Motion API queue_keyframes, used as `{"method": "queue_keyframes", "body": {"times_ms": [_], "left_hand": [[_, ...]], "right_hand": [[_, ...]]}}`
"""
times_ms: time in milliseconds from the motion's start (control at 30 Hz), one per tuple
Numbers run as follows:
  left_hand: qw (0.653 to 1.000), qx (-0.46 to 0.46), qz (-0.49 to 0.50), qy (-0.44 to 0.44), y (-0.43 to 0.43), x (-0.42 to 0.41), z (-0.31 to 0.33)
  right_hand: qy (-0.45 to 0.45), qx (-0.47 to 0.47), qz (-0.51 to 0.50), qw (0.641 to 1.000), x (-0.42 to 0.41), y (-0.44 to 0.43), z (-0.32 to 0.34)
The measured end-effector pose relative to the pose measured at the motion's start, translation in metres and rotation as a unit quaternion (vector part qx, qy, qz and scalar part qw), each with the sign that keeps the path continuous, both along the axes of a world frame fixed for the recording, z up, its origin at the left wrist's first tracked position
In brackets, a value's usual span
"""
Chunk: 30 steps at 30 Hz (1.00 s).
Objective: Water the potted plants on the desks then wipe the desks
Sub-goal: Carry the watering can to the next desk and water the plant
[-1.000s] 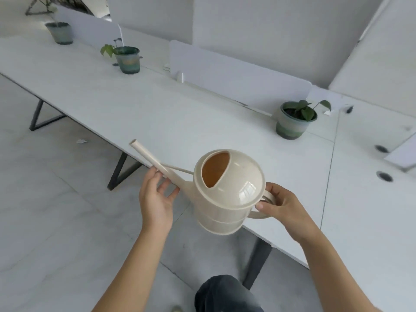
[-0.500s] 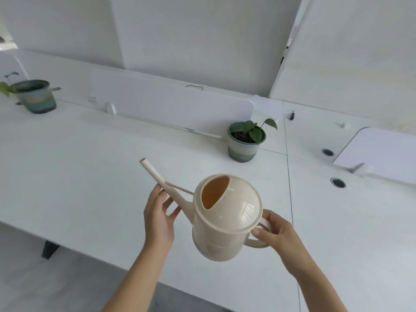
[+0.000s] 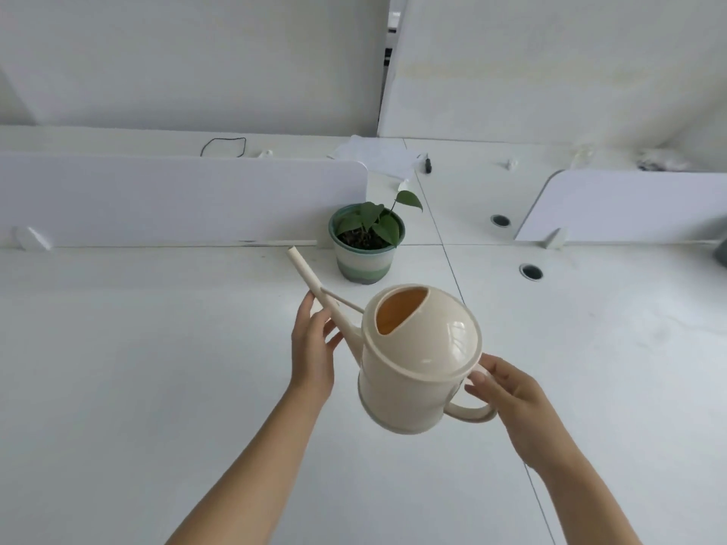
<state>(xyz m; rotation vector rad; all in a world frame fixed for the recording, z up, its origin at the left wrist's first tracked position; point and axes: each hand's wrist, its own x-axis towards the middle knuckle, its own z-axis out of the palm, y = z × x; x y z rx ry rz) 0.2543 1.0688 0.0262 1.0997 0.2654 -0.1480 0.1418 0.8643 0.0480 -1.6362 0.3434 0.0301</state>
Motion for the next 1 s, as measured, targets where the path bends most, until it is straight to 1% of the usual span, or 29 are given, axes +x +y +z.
{"method": "queue_keyframes", "body": {"times_ms": [67, 167, 333, 433, 533, 767, 1000], "left_hand": [[0.999, 0.007, -0.040, -0.002, -0.011, 0.016, -0.001], [0.995, -0.003, -0.098, 0.025, -0.027, 0.042, -0.007], [0.986, -0.014, -0.156, 0.051, -0.048, 0.066, -0.019], [0.984, -0.014, -0.163, 0.064, -0.053, 0.077, -0.020], [0.987, -0.014, -0.145, 0.072, -0.056, 0.084, -0.018], [0.986, -0.010, -0.134, 0.095, -0.054, 0.097, -0.018], [0.980, 0.001, -0.159, 0.120, -0.056, 0.099, -0.025]], "right_hand": [[-0.004, -0.012, -0.039, 0.999, 0.001, 0.001, 0.006], [0.005, -0.053, -0.085, 0.995, 0.007, -0.001, 0.012], [0.025, -0.112, -0.142, 0.983, 0.023, 0.002, 0.032], [0.032, -0.153, -0.158, 0.975, 0.036, 0.004, 0.037], [0.035, -0.181, -0.169, 0.968, 0.048, 0.014, 0.042], [0.041, -0.251, -0.172, 0.952, 0.064, 0.032, 0.041], [0.063, -0.281, -0.172, 0.942, 0.057, 0.035, 0.044]]}}
